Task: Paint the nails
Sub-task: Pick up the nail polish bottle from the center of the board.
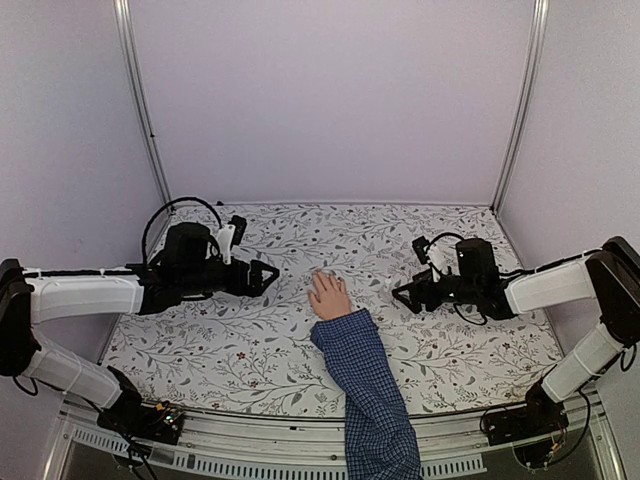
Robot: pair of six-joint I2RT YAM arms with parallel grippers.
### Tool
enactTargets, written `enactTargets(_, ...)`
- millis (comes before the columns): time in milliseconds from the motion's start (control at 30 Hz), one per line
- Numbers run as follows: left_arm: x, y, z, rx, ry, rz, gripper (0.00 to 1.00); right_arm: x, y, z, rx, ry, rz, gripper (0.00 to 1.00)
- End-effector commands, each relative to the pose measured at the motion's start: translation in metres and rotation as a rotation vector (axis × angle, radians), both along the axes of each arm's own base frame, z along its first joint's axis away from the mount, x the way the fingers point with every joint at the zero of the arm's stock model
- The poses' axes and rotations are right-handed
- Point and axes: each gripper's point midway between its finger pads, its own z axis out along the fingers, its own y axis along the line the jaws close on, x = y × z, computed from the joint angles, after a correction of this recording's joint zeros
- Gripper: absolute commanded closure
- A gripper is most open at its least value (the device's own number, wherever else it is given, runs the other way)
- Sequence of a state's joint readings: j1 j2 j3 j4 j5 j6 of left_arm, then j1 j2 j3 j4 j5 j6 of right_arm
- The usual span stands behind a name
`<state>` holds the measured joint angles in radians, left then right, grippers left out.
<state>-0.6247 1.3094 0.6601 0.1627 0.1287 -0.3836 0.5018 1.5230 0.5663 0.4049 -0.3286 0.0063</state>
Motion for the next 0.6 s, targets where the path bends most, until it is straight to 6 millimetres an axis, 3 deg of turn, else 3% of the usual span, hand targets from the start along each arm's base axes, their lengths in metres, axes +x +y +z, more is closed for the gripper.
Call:
enactTargets(0,-0.007,-0.007,0.011,-0.021,-0.041,-0.047,0.0,0.008,0.019,-0.005,-0.027,-0.018,0.067,0.18)
enactTargets(567,-0.005,-0.004,0.017,-0.014,-0.056,-0.033,0.01,0.028,0.041,-0.052,-0.147,0.02,0.103,0.45)
